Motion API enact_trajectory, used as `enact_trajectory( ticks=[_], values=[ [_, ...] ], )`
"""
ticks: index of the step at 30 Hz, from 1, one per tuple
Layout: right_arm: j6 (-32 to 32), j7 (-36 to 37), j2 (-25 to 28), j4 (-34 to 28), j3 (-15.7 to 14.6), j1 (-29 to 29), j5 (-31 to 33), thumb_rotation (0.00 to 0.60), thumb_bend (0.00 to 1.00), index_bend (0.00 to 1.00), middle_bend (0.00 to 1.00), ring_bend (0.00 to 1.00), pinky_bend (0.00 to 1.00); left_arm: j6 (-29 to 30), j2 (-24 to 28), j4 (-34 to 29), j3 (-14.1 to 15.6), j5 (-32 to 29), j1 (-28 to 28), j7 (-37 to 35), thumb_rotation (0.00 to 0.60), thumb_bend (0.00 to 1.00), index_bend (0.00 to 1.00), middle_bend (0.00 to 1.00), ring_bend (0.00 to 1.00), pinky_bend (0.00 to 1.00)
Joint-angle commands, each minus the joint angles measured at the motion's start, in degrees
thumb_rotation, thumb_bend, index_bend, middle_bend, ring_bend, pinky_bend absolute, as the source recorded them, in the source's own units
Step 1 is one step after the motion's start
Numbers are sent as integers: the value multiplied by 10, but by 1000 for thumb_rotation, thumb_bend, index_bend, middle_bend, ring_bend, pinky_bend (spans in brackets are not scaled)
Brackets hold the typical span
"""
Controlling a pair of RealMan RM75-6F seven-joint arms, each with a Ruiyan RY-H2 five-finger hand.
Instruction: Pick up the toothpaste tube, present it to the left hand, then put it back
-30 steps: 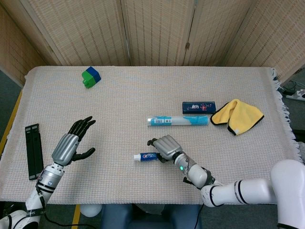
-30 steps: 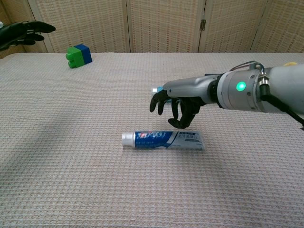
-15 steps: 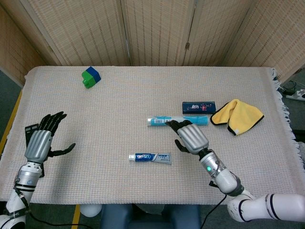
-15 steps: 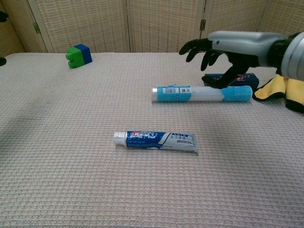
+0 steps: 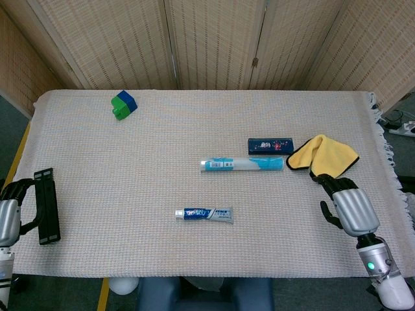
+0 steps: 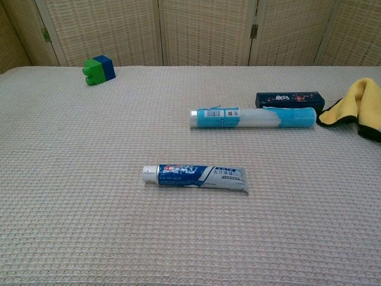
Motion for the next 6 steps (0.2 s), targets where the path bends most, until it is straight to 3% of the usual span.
enact_trajectory(
  ticks=[1, 6],
  values=[
    [41, 50, 12, 27, -17, -54, -29, 600, 578, 223, 219, 282, 246, 21, 5, -15, 20, 18, 23, 13, 600, 462, 211, 222, 162, 1],
    [71, 85, 4, 59, -16, -97, -59, 600, 578, 223, 214, 272, 239, 39, 5, -27, 48, 56, 45, 55, 600, 461, 189, 199, 134, 0]
  ],
)
